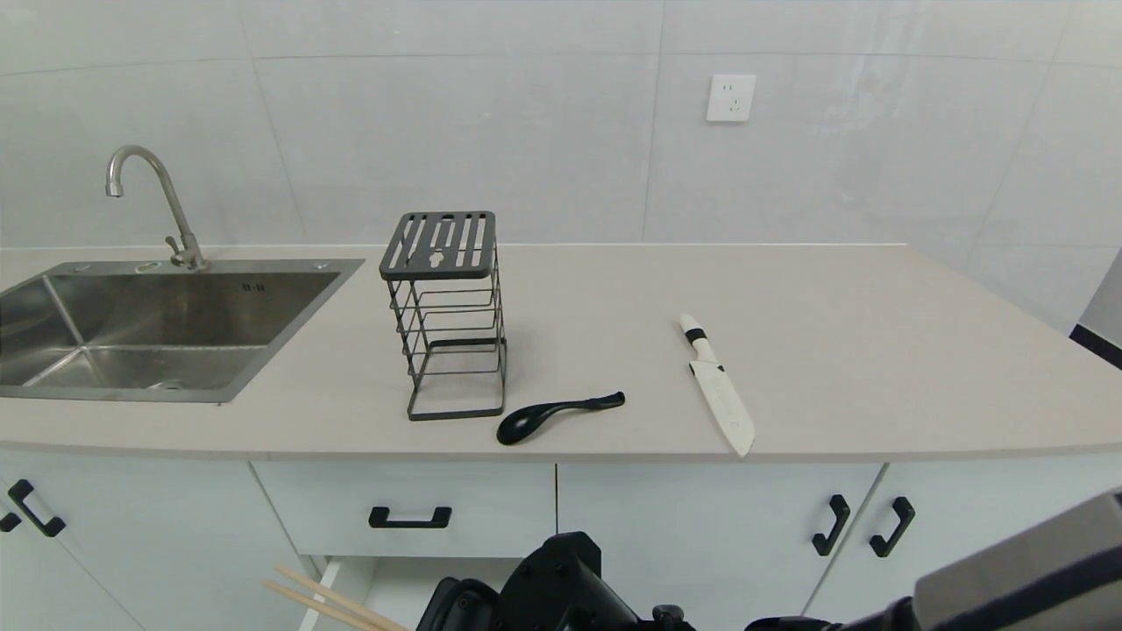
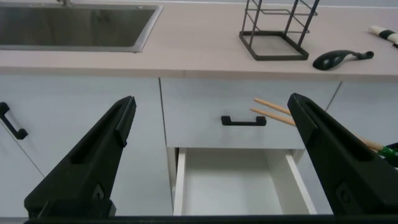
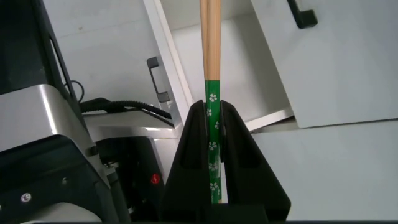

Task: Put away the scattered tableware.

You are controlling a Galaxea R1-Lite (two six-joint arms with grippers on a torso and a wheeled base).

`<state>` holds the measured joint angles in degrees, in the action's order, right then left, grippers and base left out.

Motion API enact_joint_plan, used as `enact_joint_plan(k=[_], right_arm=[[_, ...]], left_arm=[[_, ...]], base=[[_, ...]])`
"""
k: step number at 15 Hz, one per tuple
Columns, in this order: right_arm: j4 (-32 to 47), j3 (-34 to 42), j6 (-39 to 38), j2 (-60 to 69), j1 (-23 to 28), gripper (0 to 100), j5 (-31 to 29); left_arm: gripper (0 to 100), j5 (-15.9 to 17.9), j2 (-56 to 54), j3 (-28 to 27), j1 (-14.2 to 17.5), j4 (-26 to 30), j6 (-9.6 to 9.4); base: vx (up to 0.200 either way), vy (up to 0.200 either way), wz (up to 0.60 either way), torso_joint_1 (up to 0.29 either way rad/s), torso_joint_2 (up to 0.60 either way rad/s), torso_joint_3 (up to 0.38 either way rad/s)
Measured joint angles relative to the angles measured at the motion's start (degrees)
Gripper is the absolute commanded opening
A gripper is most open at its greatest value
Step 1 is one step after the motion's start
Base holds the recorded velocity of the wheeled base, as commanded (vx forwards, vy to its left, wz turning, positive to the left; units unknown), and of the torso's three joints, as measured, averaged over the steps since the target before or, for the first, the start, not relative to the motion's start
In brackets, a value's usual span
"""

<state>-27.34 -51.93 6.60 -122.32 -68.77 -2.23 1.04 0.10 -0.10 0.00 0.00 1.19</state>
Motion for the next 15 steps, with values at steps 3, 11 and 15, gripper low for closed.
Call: enact_joint_plan(k=[3, 11, 15], right_arm=[[0.00, -1.51, 0.27, -2.23, -0.02, 0, -0.45], [0.06, -7.88, 8.90, -10.45, 2.93, 0, -1.05], [0.00, -9.34, 13.81, -11.86, 5.42, 0, -2.01]], left_arm=[[100, 0.00, 0.00, 0.00, 0.00, 0.00, 0.02], [100, 0.02, 0.00, 0.02, 0.00, 0.02, 0.00], [100, 0.02, 0.00, 0.02, 0.00, 0.00, 0.02]], base=[[0.000, 0.000, 0.00, -0.191, 0.51, 0.318], [0.000, 0.000, 0.00, -0.142, 0.43, 0.289], [0.000, 0.000, 0.00, -0.013, 0.04, 0.029]])
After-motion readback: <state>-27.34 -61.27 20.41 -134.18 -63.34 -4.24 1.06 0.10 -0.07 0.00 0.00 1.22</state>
